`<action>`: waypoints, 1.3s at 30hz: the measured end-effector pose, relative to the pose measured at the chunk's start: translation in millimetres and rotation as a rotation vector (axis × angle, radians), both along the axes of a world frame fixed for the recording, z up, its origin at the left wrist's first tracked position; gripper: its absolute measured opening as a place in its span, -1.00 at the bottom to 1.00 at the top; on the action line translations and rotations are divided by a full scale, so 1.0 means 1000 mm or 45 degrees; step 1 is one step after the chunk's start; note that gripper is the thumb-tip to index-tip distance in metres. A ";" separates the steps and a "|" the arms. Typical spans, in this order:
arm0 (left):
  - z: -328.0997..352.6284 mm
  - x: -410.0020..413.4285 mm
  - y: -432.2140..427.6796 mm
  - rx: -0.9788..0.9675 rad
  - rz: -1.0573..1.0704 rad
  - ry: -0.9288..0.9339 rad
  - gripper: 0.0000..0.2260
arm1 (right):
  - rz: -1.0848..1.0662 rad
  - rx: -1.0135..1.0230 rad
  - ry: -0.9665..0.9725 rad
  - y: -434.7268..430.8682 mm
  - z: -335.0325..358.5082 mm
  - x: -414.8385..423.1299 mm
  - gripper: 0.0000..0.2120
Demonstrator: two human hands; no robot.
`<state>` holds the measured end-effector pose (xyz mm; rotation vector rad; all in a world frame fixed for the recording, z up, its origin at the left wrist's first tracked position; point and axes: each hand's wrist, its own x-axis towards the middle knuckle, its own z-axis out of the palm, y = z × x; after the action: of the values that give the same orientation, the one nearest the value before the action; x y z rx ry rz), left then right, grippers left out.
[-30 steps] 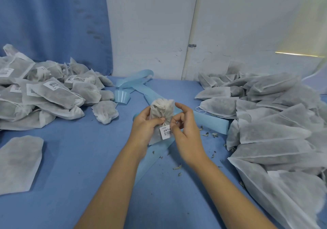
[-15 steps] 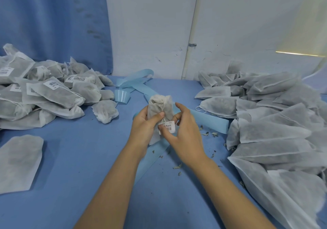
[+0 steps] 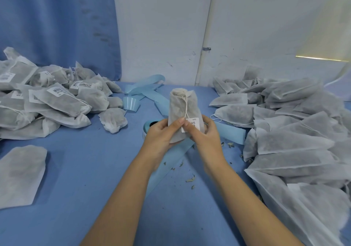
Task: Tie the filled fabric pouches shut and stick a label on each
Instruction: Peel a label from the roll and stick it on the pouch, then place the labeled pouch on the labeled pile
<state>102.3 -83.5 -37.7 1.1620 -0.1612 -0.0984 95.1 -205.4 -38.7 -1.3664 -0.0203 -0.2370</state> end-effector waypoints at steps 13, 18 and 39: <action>0.003 -0.006 -0.020 0.288 0.175 0.011 -0.54 | 0.192 0.120 0.119 0.005 0.002 -0.003 -0.69; 0.005 -0.009 -0.019 0.271 0.312 -0.118 -0.67 | 0.220 0.279 0.180 0.007 0.004 -0.003 -0.74; 0.005 -0.009 -0.013 0.182 0.237 -0.044 -0.80 | 0.058 0.190 0.043 0.004 0.002 -0.003 -0.81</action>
<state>93.5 -96.1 -32.8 1.3166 -0.0762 0.0759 92.1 -201.2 -36.7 -1.2200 -0.0050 -0.1736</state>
